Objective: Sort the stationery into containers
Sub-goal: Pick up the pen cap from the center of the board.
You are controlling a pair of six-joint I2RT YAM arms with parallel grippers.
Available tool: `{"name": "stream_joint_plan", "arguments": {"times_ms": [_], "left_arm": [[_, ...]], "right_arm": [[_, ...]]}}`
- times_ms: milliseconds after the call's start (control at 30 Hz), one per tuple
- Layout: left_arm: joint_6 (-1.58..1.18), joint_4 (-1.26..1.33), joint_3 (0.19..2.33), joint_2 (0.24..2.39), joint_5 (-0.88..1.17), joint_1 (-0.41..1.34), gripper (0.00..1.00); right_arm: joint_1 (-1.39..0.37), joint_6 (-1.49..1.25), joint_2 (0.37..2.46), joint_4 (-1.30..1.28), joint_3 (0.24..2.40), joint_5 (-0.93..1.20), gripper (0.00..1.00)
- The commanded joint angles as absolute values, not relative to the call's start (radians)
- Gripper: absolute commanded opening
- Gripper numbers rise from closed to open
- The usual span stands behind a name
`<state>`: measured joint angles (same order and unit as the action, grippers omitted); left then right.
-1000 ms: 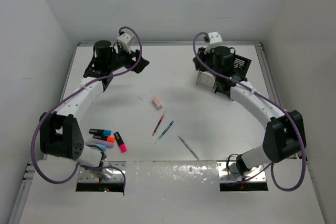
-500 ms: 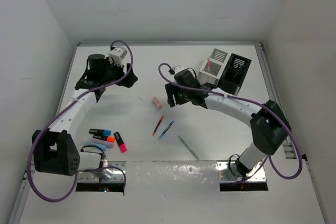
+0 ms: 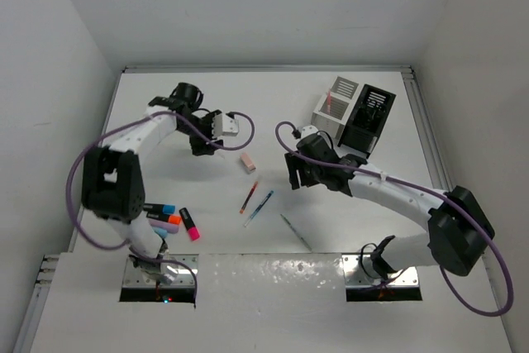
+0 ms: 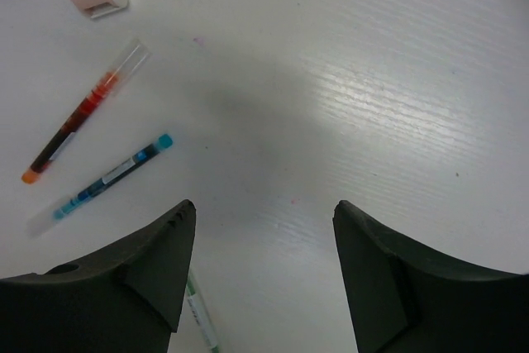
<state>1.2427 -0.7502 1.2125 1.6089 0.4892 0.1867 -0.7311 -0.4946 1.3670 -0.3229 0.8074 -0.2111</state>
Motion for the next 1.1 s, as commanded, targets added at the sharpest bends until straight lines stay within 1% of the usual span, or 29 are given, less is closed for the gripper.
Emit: {"name": "stream_joint_plan", "arguments": {"times_ms": [0, 33, 67, 233, 333, 533, 633, 667, 833, 933, 1033, 1067], "left_arm": [[1.545, -1.078, 1.409, 1.774, 0.508, 0.209, 0.59], [1.545, -1.119, 1.477, 1.807, 0.505, 0.213, 0.59], [1.551, -1.123, 1.492, 1.845, 0.500, 0.218, 0.59], [1.588, -0.982, 1.428, 1.844, 0.402, 0.270, 0.61], [1.606, -0.988, 1.436, 1.899, 0.368, 0.276, 0.61], [1.620, -0.971, 1.462, 1.974, 0.373, 0.288, 0.59], [1.612, -0.953, 1.460, 2.009, 0.373, 0.296, 0.56], [1.605, -0.948, 1.462, 2.016, 0.371, 0.299, 0.54], [1.578, -0.902, 1.456, 2.040, 0.379, 0.302, 0.53], [1.571, -0.896, 1.454, 2.049, 0.368, 0.311, 0.44], [1.566, -0.891, 1.442, 2.054, 0.357, 0.316, 0.41], [1.551, -0.885, 1.437, 2.054, 0.356, 0.318, 0.37]], "right_arm": [[-0.747, -0.492, 1.301, -0.302, 0.782, -0.265, 0.67], [-0.749, -0.491, 1.290, -0.296, 0.770, -0.268, 0.67], [-0.750, -0.489, 1.279, -0.284, 0.746, -0.271, 0.67], [-0.753, -0.489, 1.215, -0.268, 0.683, -0.293, 0.67], [-0.753, -0.494, 1.192, -0.270, 0.651, -0.314, 0.67], [-0.752, -0.508, 1.163, -0.278, 0.629, -0.328, 0.67], [-0.753, -0.517, 1.154, -0.282, 0.627, -0.336, 0.67], [-0.752, -0.517, 1.154, -0.284, 0.627, -0.336, 0.67], [-0.753, -0.523, 1.150, -0.302, 0.626, -0.339, 0.67], [-0.752, -0.522, 1.143, -0.308, 0.629, -0.350, 0.67], [-0.755, -0.515, 1.132, -0.310, 0.629, -0.367, 0.67], [-0.753, -0.511, 1.129, -0.311, 0.630, -0.374, 0.67]]}}
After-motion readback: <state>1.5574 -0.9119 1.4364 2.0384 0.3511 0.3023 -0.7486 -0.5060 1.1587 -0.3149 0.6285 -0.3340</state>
